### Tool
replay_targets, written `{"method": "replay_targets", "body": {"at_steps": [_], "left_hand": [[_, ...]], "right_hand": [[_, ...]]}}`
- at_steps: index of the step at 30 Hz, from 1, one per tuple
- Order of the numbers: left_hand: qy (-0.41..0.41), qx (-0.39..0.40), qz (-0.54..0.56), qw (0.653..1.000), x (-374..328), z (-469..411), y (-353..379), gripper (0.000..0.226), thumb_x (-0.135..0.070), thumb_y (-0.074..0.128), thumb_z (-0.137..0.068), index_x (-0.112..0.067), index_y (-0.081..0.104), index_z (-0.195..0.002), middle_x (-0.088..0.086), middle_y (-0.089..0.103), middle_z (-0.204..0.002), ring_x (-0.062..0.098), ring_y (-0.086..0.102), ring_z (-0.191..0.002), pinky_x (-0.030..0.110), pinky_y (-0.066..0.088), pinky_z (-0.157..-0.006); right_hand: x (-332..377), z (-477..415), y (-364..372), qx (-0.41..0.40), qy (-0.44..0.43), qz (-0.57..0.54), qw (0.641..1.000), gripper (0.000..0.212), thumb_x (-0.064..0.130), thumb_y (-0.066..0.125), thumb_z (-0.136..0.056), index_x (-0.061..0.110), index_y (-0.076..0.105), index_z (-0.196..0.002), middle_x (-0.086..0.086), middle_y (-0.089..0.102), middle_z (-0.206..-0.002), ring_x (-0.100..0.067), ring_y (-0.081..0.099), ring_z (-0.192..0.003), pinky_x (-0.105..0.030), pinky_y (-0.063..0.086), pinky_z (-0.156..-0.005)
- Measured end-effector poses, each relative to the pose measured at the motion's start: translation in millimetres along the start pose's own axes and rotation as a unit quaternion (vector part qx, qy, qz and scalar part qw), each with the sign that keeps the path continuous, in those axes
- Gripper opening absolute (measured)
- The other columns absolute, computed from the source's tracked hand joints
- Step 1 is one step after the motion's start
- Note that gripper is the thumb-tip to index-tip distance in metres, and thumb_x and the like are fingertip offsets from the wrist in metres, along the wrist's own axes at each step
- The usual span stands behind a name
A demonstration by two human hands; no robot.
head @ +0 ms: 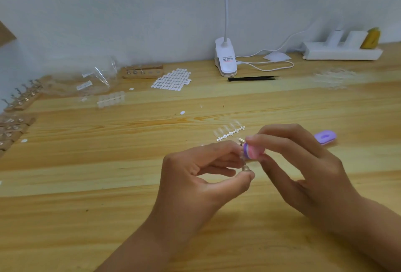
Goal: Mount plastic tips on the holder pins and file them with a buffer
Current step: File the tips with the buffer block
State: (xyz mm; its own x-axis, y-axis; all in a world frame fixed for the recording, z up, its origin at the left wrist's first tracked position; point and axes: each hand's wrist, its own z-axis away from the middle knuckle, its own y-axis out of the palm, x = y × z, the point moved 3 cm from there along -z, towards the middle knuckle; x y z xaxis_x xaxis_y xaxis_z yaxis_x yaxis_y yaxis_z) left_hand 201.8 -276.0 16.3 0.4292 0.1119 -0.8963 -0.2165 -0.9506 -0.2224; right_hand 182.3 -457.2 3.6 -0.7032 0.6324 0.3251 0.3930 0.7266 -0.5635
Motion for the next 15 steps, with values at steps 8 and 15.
{"method": "replay_targets", "body": {"at_steps": [8,15], "left_hand": [[0.002,0.002,-0.016,1.0,0.7,0.3,0.2,0.031,-0.009,0.083,-0.07,-0.027,0.078,-0.094,-0.012,0.076,-0.082,0.007,0.073,-0.076,0.015,0.055,-0.073],[-0.005,0.01,-0.004,1.0,1.9,0.8,2.3,0.035,-0.002,0.082,-0.07,-0.024,0.079,-0.096,-0.011,0.076,-0.083,0.007,0.074,-0.077,0.016,0.056,-0.072]], "right_hand": [[7.0,-1.9,-0.2,0.006,-0.013,-0.012,1.0,0.026,0.003,0.059,-0.095,0.009,0.064,-0.12,-0.006,0.063,-0.11,-0.016,0.064,-0.103,-0.024,0.049,-0.094],[7.9,-3.0,2.5,0.019,-0.027,-0.025,0.999,0.028,-0.002,0.063,-0.093,0.005,0.066,-0.12,-0.009,0.065,-0.108,-0.019,0.066,-0.1,-0.027,0.051,-0.09]]}}
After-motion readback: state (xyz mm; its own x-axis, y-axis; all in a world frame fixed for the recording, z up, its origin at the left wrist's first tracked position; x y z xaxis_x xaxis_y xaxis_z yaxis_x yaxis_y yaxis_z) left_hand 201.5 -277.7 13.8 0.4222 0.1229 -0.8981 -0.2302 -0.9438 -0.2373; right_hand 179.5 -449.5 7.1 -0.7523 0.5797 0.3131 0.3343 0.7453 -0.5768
